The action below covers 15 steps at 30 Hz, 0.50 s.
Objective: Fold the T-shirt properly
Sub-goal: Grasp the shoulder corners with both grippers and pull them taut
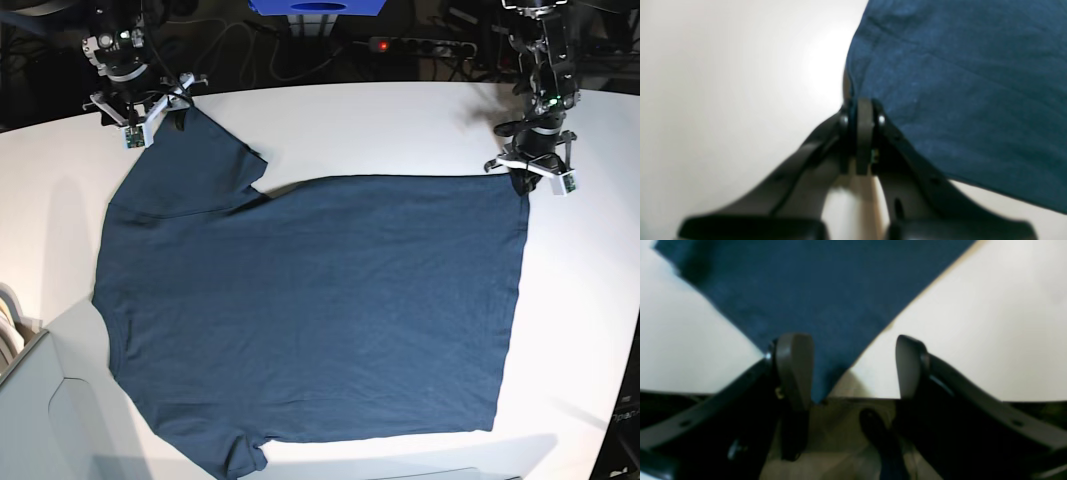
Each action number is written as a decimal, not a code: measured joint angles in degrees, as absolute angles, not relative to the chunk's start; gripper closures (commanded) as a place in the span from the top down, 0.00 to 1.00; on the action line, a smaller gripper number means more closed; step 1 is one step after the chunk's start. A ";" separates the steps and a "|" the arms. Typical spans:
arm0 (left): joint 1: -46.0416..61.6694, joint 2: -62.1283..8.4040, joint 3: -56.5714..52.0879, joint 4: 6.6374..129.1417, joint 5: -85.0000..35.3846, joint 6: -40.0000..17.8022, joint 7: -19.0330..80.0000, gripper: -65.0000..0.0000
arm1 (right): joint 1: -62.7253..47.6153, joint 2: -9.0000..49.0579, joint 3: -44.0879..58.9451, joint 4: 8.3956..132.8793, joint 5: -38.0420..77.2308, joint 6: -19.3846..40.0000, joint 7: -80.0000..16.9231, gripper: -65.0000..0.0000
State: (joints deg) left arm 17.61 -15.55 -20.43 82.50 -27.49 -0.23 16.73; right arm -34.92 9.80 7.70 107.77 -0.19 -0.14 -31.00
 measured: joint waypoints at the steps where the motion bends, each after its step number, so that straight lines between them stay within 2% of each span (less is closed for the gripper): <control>1: 17.61 -15.55 -20.43 82.50 -27.51 -0.23 16.71 0.00 | -34.26 9.78 7.57 106.34 0.30 -0.12 -30.94 0.57; 12: 17.93 -15.57 -20.43 82.50 -27.68 -0.23 16.53 0.00 | -32.12 10.33 3.86 101.14 0.08 -0.47 -25.98 0.56; 15: 17.96 -15.55 -20.43 82.50 -27.68 -0.25 16.51 0.00 | -31.88 10.37 2.44 100.44 -0.38 -0.51 -24.75 0.49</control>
